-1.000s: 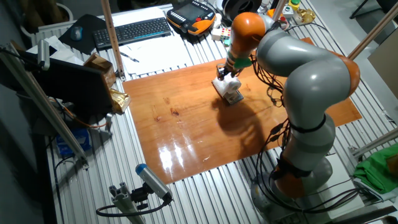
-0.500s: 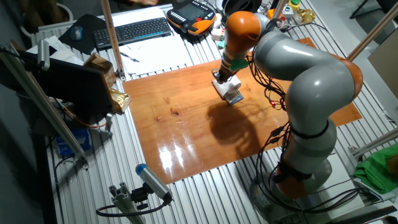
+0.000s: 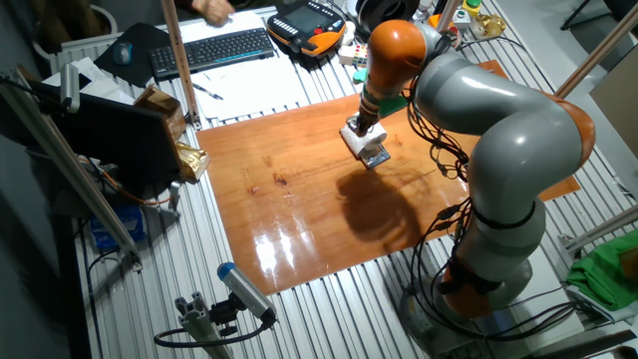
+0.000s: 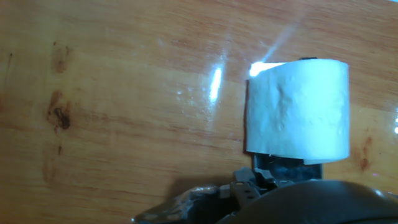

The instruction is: Put the toilet paper on its holder

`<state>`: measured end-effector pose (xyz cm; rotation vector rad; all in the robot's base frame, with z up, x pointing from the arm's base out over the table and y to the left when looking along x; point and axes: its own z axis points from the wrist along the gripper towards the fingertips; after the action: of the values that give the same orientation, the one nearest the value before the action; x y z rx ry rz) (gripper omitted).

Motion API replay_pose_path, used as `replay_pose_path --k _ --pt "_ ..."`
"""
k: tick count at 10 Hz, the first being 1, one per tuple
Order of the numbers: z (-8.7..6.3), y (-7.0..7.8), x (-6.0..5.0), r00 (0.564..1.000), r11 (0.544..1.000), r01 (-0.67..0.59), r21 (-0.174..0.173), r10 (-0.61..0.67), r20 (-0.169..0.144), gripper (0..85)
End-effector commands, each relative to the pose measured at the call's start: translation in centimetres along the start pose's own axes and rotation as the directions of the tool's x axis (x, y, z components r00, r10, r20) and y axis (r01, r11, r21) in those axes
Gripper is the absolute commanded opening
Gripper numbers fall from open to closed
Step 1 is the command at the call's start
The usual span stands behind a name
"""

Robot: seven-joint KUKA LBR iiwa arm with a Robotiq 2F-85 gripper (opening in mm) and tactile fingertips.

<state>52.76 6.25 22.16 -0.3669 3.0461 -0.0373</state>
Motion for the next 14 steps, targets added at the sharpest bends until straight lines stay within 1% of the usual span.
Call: replay_pose_path --k 1,2,3,7,14 --pt "-0.04 -0.08 0.07 1.000 1.000 0.001 0.003 -0.001 -0.001 0.7" --pt "-0.12 -0.09 0.20 1.000 1.000 0.001 0.005 -0.001 -0.004 0.7" --pt "-0.16 -0.04 0.28 1.000 1.000 0.001 -0.002 -0.001 -0.015 0.7" --pt "0.06 -0.25 0.05 1.000 1.000 -0.001 0.000 0.001 -0.011 0.7" --pt "0.16 -0.58 0.15 1.000 1.000 -0.002 0.000 0.002 -0.011 0.7"
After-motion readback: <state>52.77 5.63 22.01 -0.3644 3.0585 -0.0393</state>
